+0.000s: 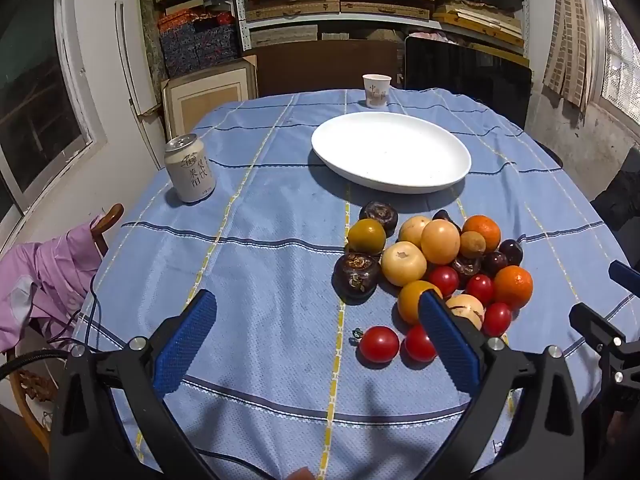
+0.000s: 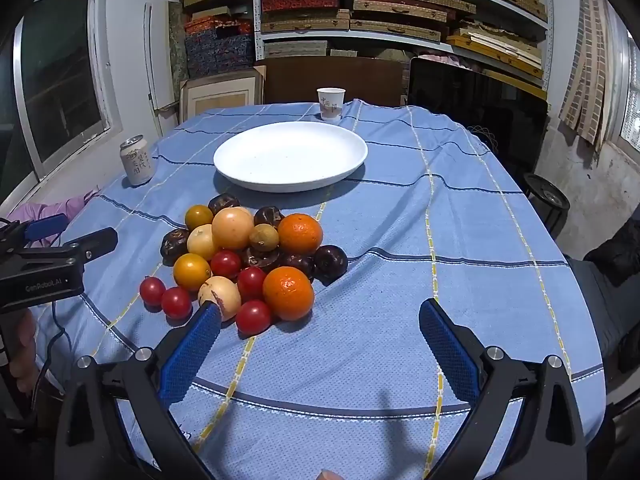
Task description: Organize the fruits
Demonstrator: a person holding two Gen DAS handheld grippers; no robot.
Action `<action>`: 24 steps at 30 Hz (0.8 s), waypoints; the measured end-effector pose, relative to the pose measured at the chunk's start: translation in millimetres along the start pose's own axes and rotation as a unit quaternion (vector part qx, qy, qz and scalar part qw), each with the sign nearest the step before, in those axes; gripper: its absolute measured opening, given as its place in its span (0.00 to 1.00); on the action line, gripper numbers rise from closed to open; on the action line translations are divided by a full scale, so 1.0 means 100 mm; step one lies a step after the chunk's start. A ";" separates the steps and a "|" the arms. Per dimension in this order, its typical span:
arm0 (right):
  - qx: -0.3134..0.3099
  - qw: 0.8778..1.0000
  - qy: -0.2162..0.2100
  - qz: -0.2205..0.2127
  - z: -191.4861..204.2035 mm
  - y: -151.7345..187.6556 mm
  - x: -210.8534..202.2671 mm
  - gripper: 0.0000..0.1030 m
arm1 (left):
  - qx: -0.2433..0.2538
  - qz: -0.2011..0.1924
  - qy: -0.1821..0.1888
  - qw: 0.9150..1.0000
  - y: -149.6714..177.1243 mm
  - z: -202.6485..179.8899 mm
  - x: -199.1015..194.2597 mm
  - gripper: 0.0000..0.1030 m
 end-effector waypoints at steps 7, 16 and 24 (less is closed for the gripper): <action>0.001 1.000 -0.002 0.003 0.02 0.00 -0.01 0.97 | -0.004 -0.001 0.000 1.000 -0.01 0.01 0.01 0.96; -0.002 1.000 -0.003 0.006 0.08 0.02 -0.02 0.97 | -0.003 0.004 0.008 1.000 0.01 0.01 0.03 0.96; -0.019 1.000 -0.004 0.003 0.10 0.02 0.00 0.97 | -0.003 -0.002 0.013 1.000 0.02 0.01 0.01 0.96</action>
Point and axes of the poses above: each gripper's, at about its wrist camera, not at the fingertips, and x roughly the way its jaws point, z to its left, y to its underside, the point moved 2 cm from there along x, roughly the way its jaws point, and after that the axes turned 6 degrees about x, right-handed, at the moved point
